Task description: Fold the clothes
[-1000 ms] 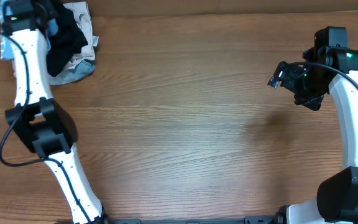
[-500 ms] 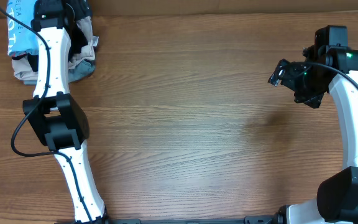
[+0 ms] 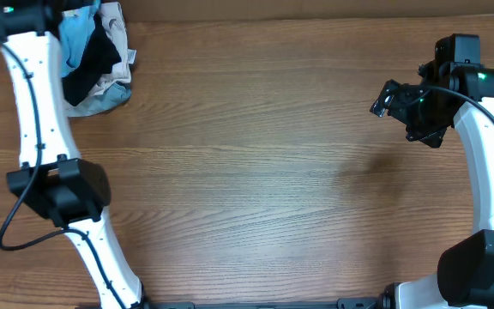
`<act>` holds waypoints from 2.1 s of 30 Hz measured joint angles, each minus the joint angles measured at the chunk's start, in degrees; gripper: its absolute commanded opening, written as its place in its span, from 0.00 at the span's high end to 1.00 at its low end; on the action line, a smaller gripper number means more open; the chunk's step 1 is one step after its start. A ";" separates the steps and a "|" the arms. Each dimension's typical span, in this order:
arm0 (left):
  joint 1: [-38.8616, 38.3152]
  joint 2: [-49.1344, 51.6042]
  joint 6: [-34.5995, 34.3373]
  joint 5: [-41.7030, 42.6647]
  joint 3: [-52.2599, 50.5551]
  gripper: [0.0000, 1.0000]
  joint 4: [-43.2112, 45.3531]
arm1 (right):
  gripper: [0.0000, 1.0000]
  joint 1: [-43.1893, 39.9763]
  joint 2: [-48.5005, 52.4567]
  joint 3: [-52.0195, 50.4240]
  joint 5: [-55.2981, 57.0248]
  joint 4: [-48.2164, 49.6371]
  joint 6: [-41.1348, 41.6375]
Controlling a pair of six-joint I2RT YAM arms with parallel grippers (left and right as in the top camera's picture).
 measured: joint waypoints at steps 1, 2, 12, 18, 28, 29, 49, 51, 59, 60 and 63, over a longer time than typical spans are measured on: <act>1.05 0.04 0.04 0.00 0.00 0.00 0.28 | 0.00 0.00 0.00 0.00 0.00 0.00 0.00; 2.21 0.33 0.07 0.00 0.00 0.00 0.44 | 0.00 0.00 0.00 0.00 0.00 -0.02 0.02; 6.99 15.65 0.44 2.08 0.13 0.00 4.98 | 0.00 0.00 0.00 0.00 0.00 -2.12 -0.02; 6.99 20.74 0.39 2.56 2.64 0.00 4.26 | 0.00 0.00 0.00 0.00 0.00 -2.25 -0.02; 6.56 15.91 0.42 2.67 5.68 0.00 -7.30 | 0.00 0.02 0.02 17.99 4.15 -13.57 -2.60; 6.19 13.70 0.44 2.75 5.68 0.00 -8.92 | 0.00 0.02 0.00 21.64 5.25 -14.53 -2.73; 3.72 -6.40 0.44 3.21 7.80 0.00 -13.40 | 0.00 0.00 -13.33 58.34 8.63 -25.64 -7.50; 3.72 -6.40 0.44 3.23 7.80 0.00 -13.35 | 0.00 0.00 -13.25 58.34 8.63 -25.66 -7.48; 3.72 -6.40 0.44 3.21 7.80 0.00 -13.35 | 0.00 0.00 -12.15 56.13 9.22 -23.28 -10.60; 3.72 -6.40 0.44 3.21 7.80 0.00 -13.35 | 0.00 0.00 -12.63 54.84 9.22 -22.10 -10.82; 3.72 -6.40 0.42 3.23 7.80 0.00 -13.35 | 0.00 0.02 -16.41 45.29 8.76 -12.90 -11.67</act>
